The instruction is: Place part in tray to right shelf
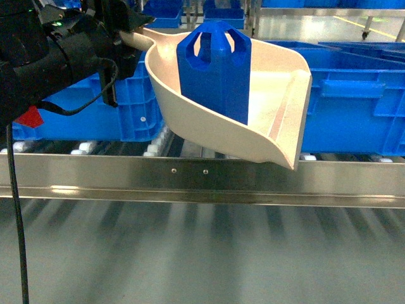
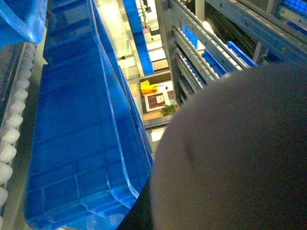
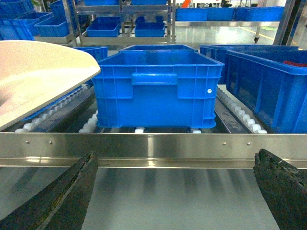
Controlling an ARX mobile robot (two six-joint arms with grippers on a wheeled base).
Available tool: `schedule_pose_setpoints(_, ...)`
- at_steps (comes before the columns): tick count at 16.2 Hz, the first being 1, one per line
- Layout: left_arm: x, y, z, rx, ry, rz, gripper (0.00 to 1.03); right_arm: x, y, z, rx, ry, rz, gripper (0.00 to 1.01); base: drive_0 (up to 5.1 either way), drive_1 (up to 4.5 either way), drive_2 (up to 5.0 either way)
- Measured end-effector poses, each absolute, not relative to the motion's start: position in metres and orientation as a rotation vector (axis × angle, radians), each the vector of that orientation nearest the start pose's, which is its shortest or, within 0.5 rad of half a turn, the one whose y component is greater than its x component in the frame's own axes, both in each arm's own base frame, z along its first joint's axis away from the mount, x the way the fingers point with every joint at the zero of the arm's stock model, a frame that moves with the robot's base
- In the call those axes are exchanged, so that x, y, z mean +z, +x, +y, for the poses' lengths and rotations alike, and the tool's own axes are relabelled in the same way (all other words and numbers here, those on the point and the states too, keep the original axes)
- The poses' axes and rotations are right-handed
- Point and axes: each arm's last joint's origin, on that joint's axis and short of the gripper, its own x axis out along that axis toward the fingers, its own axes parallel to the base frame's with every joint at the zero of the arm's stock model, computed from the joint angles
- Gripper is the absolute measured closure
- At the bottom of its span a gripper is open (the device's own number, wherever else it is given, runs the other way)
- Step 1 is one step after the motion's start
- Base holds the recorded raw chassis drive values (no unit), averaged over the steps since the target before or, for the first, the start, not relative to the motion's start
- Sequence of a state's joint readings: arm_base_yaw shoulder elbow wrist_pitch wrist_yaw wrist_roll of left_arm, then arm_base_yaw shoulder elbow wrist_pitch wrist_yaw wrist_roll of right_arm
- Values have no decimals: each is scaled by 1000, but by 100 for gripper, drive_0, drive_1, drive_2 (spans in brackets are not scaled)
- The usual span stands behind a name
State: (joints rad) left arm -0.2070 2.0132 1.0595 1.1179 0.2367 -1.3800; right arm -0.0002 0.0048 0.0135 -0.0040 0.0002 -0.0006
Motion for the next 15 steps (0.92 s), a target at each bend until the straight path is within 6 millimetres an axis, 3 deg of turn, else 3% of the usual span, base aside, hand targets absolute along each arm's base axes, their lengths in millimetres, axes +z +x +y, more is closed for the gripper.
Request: schedule_pose_setpoints(15,193,408,-93,-484,-1350,166,91,167,97,0,0,-1,-5,3,0,0,0)
